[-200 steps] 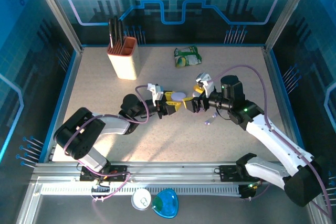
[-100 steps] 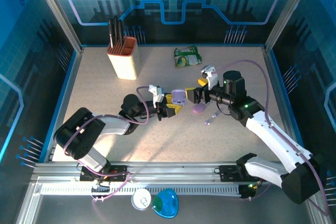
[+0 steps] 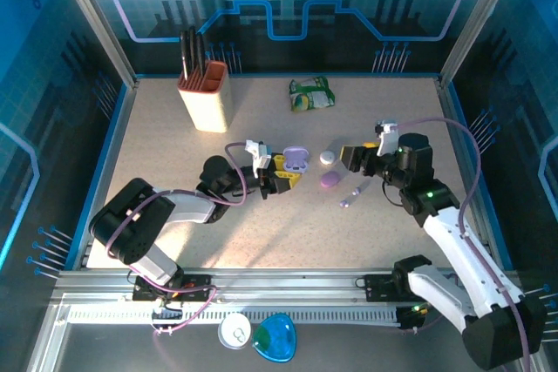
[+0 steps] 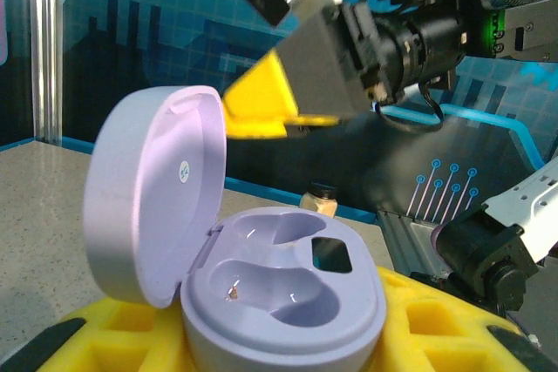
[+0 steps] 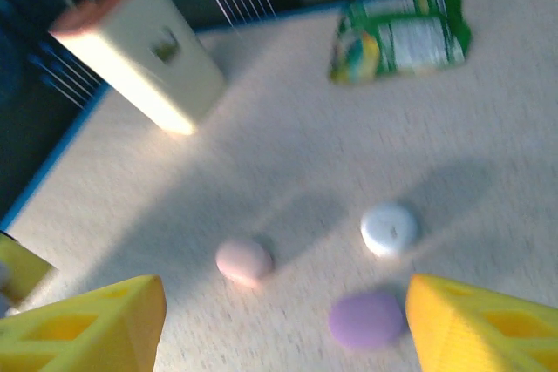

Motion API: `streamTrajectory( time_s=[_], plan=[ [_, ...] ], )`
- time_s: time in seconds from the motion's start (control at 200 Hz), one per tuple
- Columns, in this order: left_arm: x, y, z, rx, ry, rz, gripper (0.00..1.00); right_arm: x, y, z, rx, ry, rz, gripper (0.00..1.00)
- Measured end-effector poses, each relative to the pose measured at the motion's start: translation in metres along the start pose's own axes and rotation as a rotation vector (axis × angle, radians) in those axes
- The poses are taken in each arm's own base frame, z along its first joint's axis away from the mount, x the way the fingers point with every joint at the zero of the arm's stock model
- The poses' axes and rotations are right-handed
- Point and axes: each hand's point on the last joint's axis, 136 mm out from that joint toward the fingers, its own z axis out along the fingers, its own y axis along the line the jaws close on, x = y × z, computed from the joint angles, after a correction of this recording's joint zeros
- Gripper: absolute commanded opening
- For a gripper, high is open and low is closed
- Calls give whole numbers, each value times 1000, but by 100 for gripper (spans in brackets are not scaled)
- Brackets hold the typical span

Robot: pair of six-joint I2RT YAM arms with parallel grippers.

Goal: Insert wireless bluetooth earbuds into charging case

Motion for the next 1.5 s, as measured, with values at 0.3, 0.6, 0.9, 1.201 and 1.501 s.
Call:
streamTrajectory(
  time_s=[0.3,0.6,0.9,1.201,1.501],
  plan=[
    [3,0,-2,-2,4,-5,29,115,-52,37,174,496,152,74],
    [4,-1,-2,1,5,-6,29,175,-66,59,186,737,254,74],
    [4,-1,-2,4,6,-5,29,182,-64,65,166,758,265,73],
    [4,-2,-2,7,7,-6,29,191,-41,58,121,788,241,72],
    [4,-2,-2,7,7,-6,29,187,-23,52,84,777,238,71]
  ],
)
